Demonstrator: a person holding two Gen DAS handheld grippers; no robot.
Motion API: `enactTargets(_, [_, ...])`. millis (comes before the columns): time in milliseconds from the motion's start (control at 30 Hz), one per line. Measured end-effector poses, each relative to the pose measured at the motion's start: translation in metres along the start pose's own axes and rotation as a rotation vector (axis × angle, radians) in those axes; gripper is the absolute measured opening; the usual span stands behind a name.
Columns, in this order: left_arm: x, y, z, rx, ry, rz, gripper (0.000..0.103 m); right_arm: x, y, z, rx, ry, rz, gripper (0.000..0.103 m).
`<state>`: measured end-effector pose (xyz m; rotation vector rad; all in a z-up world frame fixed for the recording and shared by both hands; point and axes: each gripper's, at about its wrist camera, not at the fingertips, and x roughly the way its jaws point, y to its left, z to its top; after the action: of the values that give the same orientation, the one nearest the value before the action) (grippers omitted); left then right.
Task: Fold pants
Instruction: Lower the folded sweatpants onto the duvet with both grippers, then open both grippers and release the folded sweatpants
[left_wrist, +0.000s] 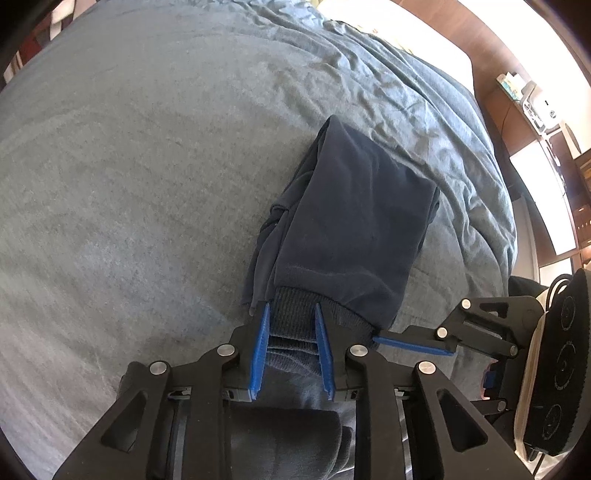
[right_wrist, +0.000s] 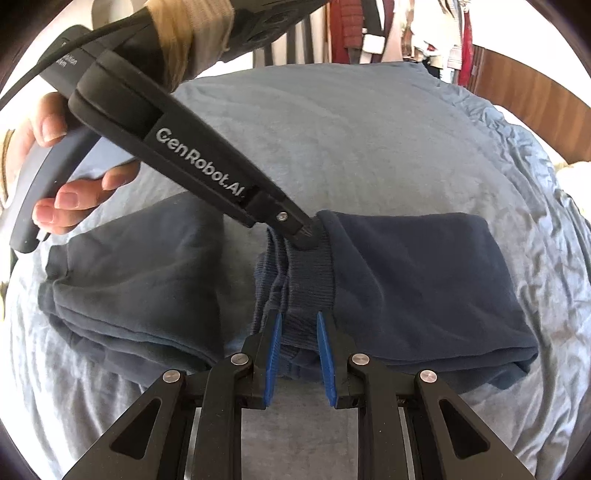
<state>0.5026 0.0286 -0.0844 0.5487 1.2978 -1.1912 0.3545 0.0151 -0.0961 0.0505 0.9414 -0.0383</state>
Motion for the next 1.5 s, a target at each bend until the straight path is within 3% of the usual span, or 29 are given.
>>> enactTargets(233, [0.001, -0.002, -0.003, 0.013, 0.005, -0.012, 0.013, 0.015, -0.004, 0.001, 0.004, 0.032, -0.009, 0.021])
enactTargets(300, [0.001, -0.004, -0.003, 0.019, -0.001, -0.009, 0.012, 0.015, -0.005, 0.000, 0.009, 0.036, 0.002, 0.013])
enactTargets(800, [-0.028, -0.013, -0.012, 0.067, -0.042, 0.049, 0.011, -0.011, -0.001, 0.003, 0.070, 0.048, 0.121, 0.004])
enactTargets(1033, [-0.007, 0.002, -0.018, 0.028, -0.006, 0.071, 0.011, -0.004, 0.013, -0.002, 0.046, 0.060, 0.194, 0.002])
enactTargets(1200, [-0.006, 0.009, -0.021, -0.008, -0.008, 0.047, 0.011, -0.018, -0.012, 0.005, 0.092, -0.027, 0.109, 0.003])
enactTargets(1333, [-0.007, 0.009, -0.020, 0.006, 0.006, 0.042, 0.011, -0.001, -0.016, 0.014, 0.085, -0.021, 0.070, 0.003])
enactTargets(1500, [0.002, 0.008, -0.023, -0.009, 0.042, 0.048, 0.012, 0.021, -0.019, 0.007, 0.066, 0.052, 0.068, 0.003])
